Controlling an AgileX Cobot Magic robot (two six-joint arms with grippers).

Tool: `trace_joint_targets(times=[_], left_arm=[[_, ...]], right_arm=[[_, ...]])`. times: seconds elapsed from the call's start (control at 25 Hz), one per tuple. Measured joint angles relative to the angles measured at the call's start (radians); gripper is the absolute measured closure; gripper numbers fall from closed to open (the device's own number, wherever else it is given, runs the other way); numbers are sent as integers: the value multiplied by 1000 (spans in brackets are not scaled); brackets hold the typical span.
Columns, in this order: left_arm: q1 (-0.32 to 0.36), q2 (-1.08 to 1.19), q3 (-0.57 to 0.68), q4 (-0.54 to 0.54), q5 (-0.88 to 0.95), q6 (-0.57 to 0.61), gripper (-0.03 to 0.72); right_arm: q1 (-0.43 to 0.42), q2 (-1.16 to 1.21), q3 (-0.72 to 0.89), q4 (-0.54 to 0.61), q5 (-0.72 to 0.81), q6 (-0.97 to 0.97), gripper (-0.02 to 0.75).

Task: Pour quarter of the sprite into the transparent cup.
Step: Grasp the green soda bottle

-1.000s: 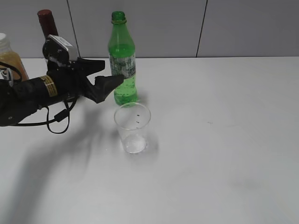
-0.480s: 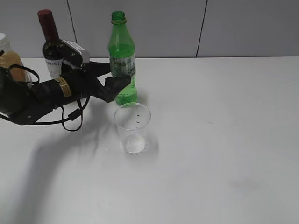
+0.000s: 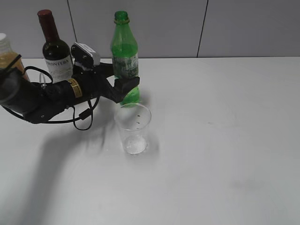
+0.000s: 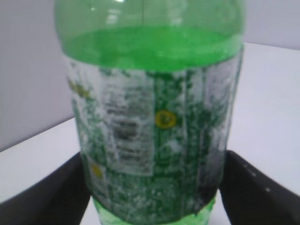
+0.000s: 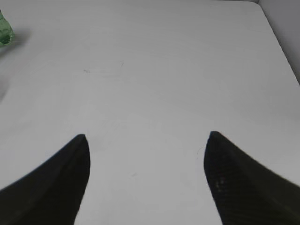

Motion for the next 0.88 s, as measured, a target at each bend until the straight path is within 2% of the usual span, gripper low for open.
trace_joint_targets(times=[0.48, 0.88], left_arm=[[-35, 15, -91, -11, 34, -5, 62], [-36, 65, -132, -22, 37, -31, 96]], right_arm=[[0, 0, 0, 0, 0, 0, 153], [0, 0, 0, 1, 0, 0, 153]])
